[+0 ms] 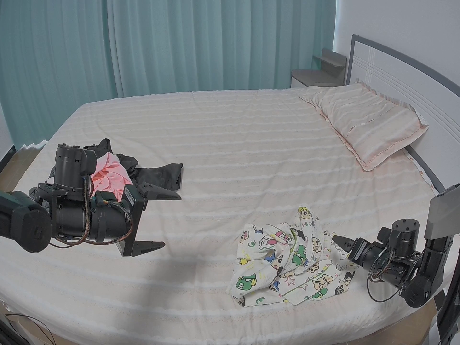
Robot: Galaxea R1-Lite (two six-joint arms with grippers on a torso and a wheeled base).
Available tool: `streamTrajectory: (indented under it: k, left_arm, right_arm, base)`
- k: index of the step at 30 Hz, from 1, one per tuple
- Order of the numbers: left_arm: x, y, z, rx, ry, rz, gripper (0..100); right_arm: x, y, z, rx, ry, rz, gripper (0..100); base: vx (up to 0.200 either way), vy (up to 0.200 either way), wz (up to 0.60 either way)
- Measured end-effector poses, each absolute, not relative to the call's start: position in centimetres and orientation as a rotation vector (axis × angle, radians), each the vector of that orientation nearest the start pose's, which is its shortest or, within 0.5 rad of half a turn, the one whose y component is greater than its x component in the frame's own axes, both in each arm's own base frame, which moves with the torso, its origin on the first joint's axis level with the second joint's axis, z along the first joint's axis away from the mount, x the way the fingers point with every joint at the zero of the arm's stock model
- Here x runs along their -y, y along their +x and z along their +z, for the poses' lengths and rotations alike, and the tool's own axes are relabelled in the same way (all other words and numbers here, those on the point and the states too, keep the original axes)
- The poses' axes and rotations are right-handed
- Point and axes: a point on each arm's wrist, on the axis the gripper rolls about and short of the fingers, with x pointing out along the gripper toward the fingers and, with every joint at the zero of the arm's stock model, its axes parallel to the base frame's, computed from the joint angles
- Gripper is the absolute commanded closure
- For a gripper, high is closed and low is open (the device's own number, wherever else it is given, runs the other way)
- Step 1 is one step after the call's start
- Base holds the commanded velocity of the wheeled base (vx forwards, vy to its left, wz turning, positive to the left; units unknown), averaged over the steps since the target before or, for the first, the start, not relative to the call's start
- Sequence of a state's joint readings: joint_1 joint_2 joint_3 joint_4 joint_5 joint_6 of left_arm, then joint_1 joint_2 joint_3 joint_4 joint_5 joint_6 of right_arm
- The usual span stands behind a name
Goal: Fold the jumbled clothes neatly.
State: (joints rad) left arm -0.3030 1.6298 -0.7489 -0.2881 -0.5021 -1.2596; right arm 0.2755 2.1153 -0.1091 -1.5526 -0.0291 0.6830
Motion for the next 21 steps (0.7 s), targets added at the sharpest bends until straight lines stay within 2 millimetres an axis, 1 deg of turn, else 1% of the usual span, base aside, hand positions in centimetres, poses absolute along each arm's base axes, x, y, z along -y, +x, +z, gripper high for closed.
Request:
streamTrajectory:
  k: [4, 10, 17, 21]
  left_arm:
    - [8.4, 25.5, 15.6, -1.008, -1.224, -0.297, 0]
    - [7.4, 25.8, 15.5, -0.991, -1.246, -0.295, 0]
    - [6.9, 25.9, 15.4, -0.991, -1.256, -0.285, 0]
    - [6.9, 25.9, 15.1, -1.001, -1.256, -0.286, 0]
  right_arm:
    - [-6.9, 23.6, 2.5, -0.477, 0.583, 0.061, 0]
    - [-9.2, 24.1, 3.4, -0.425, 0.499, 0.146, 0]
    - [-12.1, 25.5, 3.7, -0.468, 0.401, 0.176, 0]
    - [-13.9, 26.7, 5.0, -0.486, 0.379, 0.206, 0]
  base:
    - [0.000, 0.200, 0.00]
    - [0.000, 0.200, 0.00]
    - [0.000, 0.000, 0.00]
    - [0.000, 0.000, 0.00]
